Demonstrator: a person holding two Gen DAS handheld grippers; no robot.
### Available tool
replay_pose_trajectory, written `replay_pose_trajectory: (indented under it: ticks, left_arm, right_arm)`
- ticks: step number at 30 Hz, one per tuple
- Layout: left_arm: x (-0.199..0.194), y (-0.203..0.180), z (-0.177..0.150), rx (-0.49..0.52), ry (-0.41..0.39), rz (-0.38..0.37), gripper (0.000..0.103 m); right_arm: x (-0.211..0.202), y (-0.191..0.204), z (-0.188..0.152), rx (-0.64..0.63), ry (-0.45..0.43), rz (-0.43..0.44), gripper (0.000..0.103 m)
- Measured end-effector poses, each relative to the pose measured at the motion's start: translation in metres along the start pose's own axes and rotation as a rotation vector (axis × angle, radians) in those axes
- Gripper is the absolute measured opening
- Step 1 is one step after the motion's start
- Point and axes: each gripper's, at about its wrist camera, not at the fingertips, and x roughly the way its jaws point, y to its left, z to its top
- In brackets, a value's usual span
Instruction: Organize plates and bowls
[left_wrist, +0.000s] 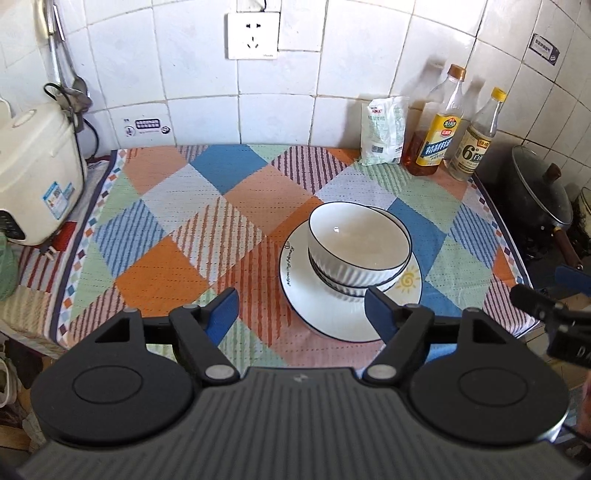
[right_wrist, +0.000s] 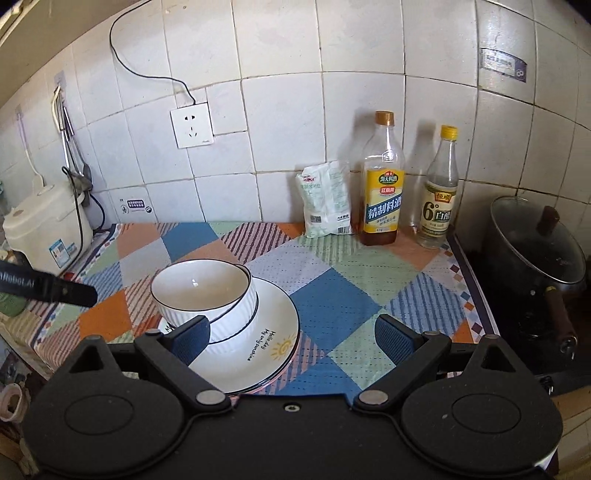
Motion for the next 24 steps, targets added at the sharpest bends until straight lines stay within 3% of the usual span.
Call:
replay_pose_trajectory:
  ticks: [5, 10, 19, 24]
  left_arm:
    - [-0.027, 0.0, -0.006, -0.002, -0.025, 0.006, 0.076]
    - [-0.043, 0.001, -0.011, 0.013, -0.041, 0.024, 0.079]
    - [-0.049, 0.008, -0.024, -0.004, -0.036, 0.056, 0.083]
    - [-0.042, 0.011, -0.029, -0.015, -0.035, 0.112, 0.084]
  right_arm:
    - [-0.018, 0.005, 0.01, 0.012, 0.021, -0.016, 0.098]
    - [-0.041, 0.018, 0.018, -0.039, -0.011, -0.032, 0.099]
    - [-0.059, 0.039, 0.012, -0.052, -0.017, -0.028, 0.099]
    - [-0.058, 0.047, 0.003, -0.031, -0.032, -0.016, 0.099]
